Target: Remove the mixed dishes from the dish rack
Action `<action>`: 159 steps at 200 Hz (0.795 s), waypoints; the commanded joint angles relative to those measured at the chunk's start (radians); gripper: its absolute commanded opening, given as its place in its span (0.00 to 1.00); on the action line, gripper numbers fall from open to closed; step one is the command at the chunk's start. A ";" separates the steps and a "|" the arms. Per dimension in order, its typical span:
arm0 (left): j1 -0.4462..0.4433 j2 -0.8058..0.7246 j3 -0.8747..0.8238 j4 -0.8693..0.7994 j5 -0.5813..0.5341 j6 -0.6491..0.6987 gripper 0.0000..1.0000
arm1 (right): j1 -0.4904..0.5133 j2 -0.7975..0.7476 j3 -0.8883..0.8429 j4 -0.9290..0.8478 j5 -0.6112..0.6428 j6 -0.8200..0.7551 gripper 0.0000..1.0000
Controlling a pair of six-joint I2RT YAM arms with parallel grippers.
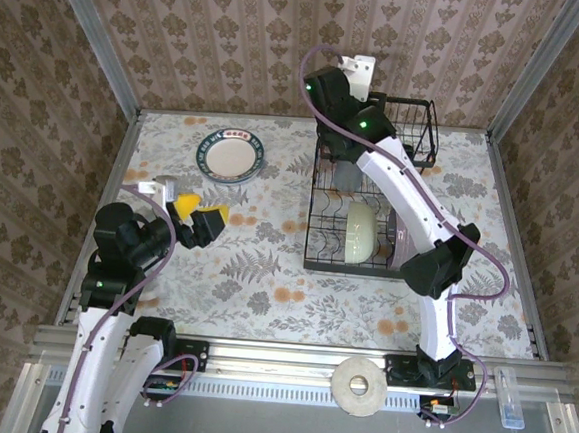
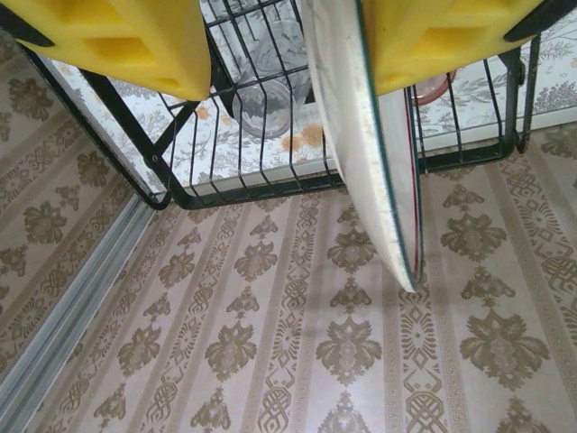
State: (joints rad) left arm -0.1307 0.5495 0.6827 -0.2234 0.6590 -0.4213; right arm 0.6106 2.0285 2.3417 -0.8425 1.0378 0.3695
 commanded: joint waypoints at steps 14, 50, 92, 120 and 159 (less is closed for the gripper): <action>-0.004 -0.008 -0.003 0.023 0.014 0.014 1.00 | -0.004 0.017 0.031 -0.035 -0.021 0.016 0.41; -0.004 -0.008 -0.003 0.022 0.014 0.014 1.00 | -0.009 0.017 0.043 -0.051 -0.041 0.032 0.34; -0.004 -0.012 -0.009 0.049 0.046 -0.001 1.00 | -0.009 0.025 0.057 -0.056 -0.038 0.033 0.26; -0.006 -0.016 -0.016 0.079 0.076 -0.017 1.00 | -0.009 0.023 0.057 -0.059 -0.038 0.037 0.21; -0.005 -0.017 -0.017 0.084 0.077 -0.017 1.00 | -0.009 0.011 0.057 -0.057 -0.037 0.039 0.13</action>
State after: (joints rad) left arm -0.1307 0.5453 0.6754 -0.1749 0.7078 -0.4263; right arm 0.6086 2.0377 2.3631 -0.8738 0.9794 0.3885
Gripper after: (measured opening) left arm 0.997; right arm 0.145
